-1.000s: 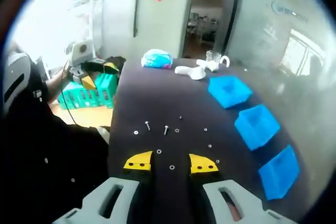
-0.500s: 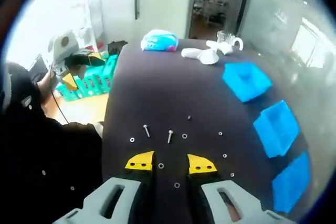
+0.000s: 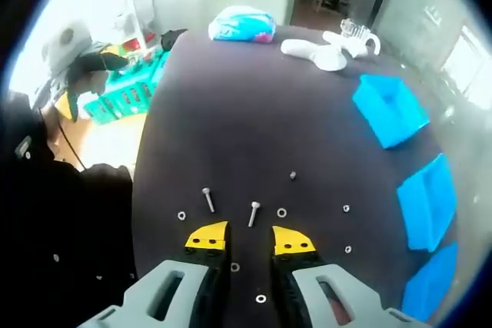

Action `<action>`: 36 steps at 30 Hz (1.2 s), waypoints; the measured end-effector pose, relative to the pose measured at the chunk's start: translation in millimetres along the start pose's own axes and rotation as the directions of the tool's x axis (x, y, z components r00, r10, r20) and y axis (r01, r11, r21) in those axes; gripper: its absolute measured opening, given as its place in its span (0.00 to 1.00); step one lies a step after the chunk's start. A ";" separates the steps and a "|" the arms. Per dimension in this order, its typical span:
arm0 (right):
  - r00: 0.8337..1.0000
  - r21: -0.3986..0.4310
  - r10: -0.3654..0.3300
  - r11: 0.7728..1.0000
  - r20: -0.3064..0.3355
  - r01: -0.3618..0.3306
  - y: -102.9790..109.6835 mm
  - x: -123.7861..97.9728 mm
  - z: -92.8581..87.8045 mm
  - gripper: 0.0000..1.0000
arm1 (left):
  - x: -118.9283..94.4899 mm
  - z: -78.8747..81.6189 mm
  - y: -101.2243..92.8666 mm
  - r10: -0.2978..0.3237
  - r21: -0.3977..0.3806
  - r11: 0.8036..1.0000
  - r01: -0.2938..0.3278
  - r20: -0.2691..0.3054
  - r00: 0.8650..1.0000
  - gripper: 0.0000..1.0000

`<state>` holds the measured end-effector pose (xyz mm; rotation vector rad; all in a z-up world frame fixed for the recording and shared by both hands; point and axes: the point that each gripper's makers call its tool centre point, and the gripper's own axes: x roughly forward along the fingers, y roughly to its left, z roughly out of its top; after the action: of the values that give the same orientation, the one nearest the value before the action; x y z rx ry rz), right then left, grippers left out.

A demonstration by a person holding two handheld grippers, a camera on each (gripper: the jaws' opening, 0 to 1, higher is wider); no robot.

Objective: Sort the screws, nuts, and washers into the corresponding bins

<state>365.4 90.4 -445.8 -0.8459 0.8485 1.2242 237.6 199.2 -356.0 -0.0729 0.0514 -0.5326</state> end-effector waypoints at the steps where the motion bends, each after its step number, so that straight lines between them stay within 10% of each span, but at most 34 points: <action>1: 1.000 -0.004 0.003 1.000 -0.005 -0.003 1.9 2.3 0.7 0.16 | -0.4 -0.2 0.7 0.003 -0.001 1.000 -0.003 0.000 1.000 0.38; 36: 0.999 -0.019 0.008 1.000 -0.041 -0.009 -1.6 24.2 -1.1 0.00 | -5.6 2.4 7.7 0.026 -0.007 1.000 -0.026 0.009 1.000 0.38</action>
<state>370.2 99.5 -467.8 -0.8861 0.8759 1.2277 236.8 208.7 -354.1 -0.0810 0.0447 -0.5057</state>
